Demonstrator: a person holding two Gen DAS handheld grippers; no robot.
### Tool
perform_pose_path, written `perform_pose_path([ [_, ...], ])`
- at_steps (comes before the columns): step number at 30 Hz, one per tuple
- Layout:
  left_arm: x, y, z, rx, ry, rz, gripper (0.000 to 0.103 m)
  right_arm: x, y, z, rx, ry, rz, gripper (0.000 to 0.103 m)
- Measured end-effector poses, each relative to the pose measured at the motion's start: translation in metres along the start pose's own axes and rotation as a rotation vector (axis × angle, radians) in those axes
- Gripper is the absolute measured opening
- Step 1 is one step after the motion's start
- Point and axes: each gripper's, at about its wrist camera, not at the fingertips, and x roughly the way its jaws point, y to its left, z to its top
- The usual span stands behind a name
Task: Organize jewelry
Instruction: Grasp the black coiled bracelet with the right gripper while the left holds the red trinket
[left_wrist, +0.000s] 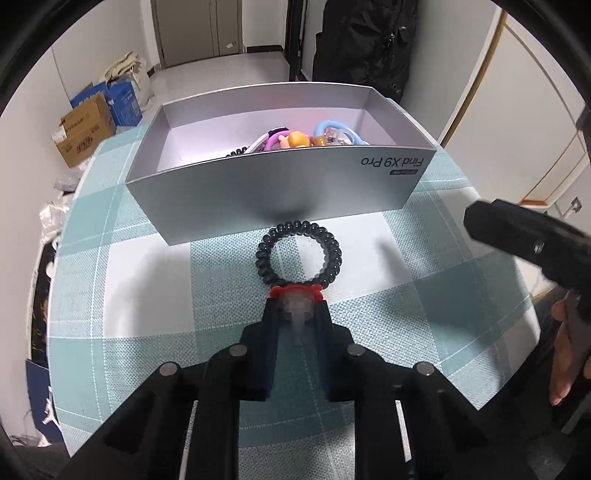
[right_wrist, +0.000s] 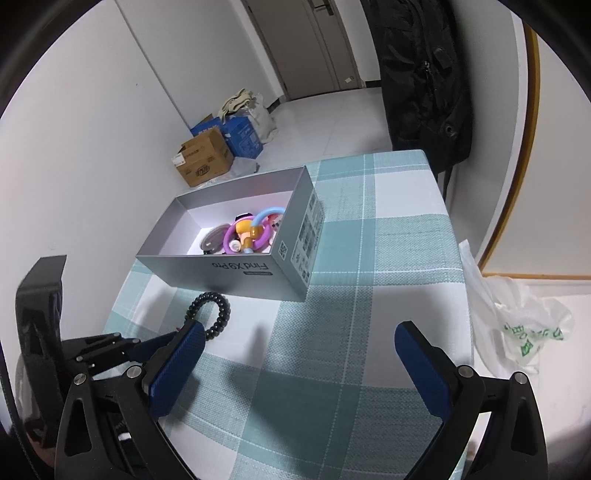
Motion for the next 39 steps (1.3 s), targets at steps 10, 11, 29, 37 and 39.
perform_pose_path([
  [10, -0.005, 0.011, -0.002, -0.058, 0.023, -0.092, 0.014, 0.006, 0.008, -0.003, -0.021, 0.012, 0.001, 0.103],
  [11, -0.007, 0.012, -0.003, -0.055, 0.019, -0.093, 0.014, 0.007, 0.01, -0.004, -0.03, 0.015, 0.004, 0.103],
  [29, -0.073, 0.066, 0.007, -0.199, -0.224, -0.124, 0.014, 0.064, 0.091, -0.015, -0.292, 0.077, -0.021, 0.101],
  [37, -0.077, 0.083, 0.005, -0.233, -0.249, -0.137, 0.014, 0.086, 0.12, -0.021, -0.349, 0.064, -0.145, 0.082],
  [39, -0.077, 0.086, 0.005, -0.238, -0.249, -0.143, 0.014, 0.084, 0.124, -0.021, -0.354, 0.05, -0.137, 0.06],
])
